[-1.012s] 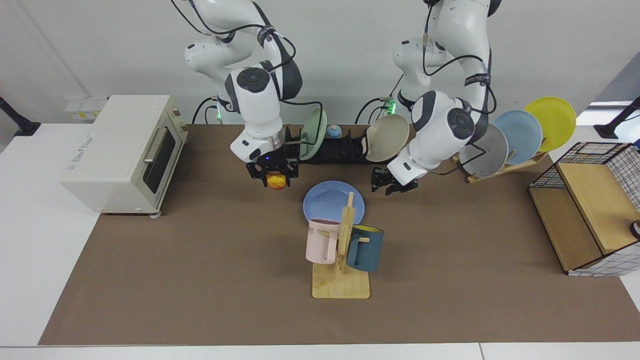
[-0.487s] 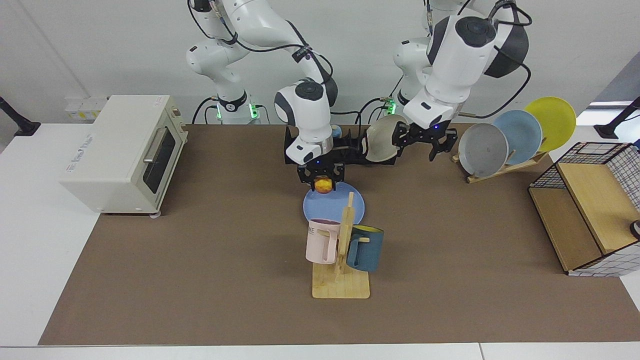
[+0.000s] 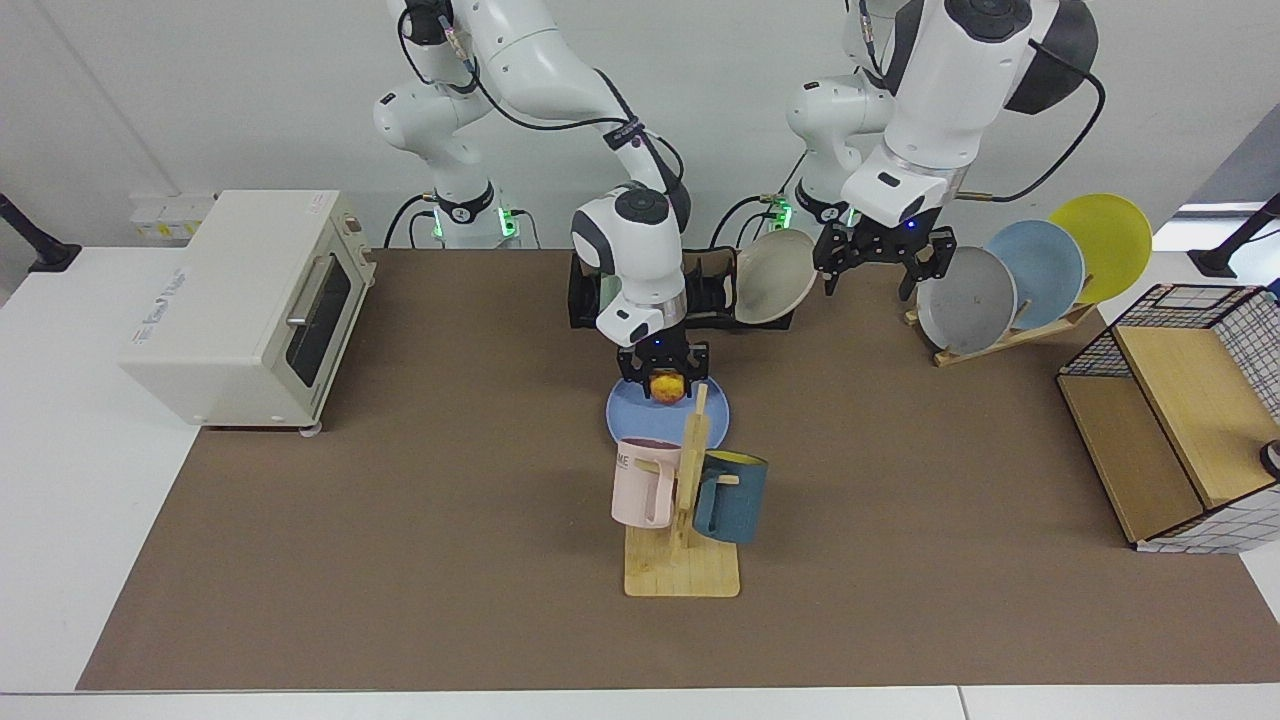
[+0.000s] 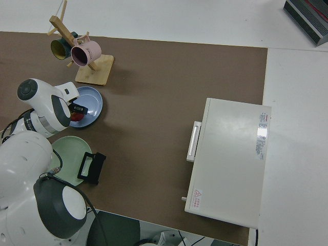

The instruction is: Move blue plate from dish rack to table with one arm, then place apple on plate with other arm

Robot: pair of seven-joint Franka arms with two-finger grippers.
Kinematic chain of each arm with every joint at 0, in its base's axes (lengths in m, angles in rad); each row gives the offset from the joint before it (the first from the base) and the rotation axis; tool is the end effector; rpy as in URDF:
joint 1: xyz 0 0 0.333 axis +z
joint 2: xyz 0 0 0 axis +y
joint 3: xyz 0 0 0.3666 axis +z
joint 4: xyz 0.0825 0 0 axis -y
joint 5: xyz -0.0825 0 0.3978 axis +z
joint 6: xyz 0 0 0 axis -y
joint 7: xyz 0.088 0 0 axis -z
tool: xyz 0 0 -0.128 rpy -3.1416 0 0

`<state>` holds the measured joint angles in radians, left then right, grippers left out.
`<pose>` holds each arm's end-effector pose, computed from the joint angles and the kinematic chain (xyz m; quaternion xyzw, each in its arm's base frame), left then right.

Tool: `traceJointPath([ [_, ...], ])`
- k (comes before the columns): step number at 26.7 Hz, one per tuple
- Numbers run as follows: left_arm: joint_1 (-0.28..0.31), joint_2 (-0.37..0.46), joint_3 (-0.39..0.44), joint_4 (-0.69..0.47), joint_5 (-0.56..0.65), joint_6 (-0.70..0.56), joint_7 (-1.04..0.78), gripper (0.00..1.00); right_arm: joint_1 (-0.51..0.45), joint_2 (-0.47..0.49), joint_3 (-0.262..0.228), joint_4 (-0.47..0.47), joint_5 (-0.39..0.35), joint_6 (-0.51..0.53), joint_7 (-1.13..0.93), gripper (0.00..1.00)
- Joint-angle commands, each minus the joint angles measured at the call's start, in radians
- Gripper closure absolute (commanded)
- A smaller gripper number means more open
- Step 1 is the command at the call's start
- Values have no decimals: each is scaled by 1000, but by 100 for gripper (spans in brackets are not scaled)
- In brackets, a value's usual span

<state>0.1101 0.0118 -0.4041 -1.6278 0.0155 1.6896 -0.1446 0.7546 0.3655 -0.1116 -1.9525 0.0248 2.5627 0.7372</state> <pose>0.5593 -0.1660 0.6307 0.9968 -0.0753 0.0260 0.0003 0.5351 0.4070 0.3346 -0.9910 0.0501 -0.1023 0.0698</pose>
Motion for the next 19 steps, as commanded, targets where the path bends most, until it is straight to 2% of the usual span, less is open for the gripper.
traceJointPath([
  [1, 6, -42, -4, 5, 18, -31, 0, 0, -11, 13, 1, 21, 9, 14, 14, 100],
  [7, 17, -65, 1, 5, 11, -45, 0, 0, -20, 16, 1, 27, 9, 28, 14, 99],
  [13, 19, -76, 2, 2, 9, -64, 0, 0, -11, 47, 1, 41, 9, 54, 13, 89],
  [16, -10, -78, 56, 2, 9, -65, 0, 0, -11, 50, 1, 40, 9, 54, 8, 81],
  [17, -33, -78, 74, 0, 8, -67, 0, 0, -11, 50, 1, 38, 9, 54, 7, 74],
  [18, -64, -78, 99, 0, 8, -67, -4, 0, -11, 50, 1, 38, 9, 53, 7, 58],
  [19, -84, -78, 129, 0, 8, -67, -4, 0, -11, 50, 1, 38, 9, 53, 7, 31],
])
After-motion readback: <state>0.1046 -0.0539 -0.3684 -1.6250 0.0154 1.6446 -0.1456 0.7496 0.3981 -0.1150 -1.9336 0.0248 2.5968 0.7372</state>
